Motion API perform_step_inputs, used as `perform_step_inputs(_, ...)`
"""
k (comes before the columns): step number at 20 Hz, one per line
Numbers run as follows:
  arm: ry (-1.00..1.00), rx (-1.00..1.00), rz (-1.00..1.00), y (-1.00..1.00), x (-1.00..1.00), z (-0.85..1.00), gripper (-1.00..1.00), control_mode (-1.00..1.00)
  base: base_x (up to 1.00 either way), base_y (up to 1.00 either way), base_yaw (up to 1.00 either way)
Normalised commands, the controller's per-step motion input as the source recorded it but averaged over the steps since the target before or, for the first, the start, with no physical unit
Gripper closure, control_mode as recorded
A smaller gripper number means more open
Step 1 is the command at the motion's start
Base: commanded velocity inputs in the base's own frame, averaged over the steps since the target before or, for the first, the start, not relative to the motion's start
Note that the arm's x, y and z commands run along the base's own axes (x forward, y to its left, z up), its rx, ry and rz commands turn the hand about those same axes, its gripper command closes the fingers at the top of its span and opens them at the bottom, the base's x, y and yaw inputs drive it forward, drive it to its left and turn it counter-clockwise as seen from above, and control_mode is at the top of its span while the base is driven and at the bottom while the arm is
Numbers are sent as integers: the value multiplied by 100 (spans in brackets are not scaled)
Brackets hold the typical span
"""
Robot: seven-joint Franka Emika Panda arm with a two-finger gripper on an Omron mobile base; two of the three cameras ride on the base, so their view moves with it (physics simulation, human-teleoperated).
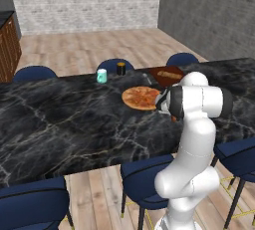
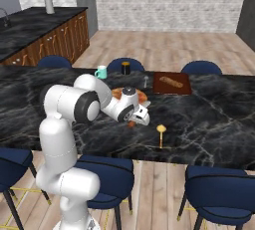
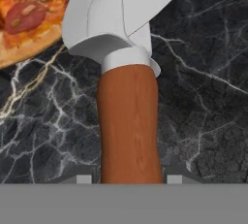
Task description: Take the pizza cutter from the drawer on the right and place it on the dining counter for cutting.
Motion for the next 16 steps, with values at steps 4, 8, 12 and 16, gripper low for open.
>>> perform_step_inputs(4, 0, 0, 0, 0, 0, 0, 100, -100, 0, 0, 0)
perform_step_inputs(8, 0, 0, 0, 0, 0, 0, 100, -100, 0, 0, 0)
perform_step_inputs(12, 0, 0, 0, 0, 0, 0, -100, -100, 0, 0, 0)
perform_step_inputs(16, 0, 0, 0, 0, 0, 0, -100, -100, 0, 0, 0)
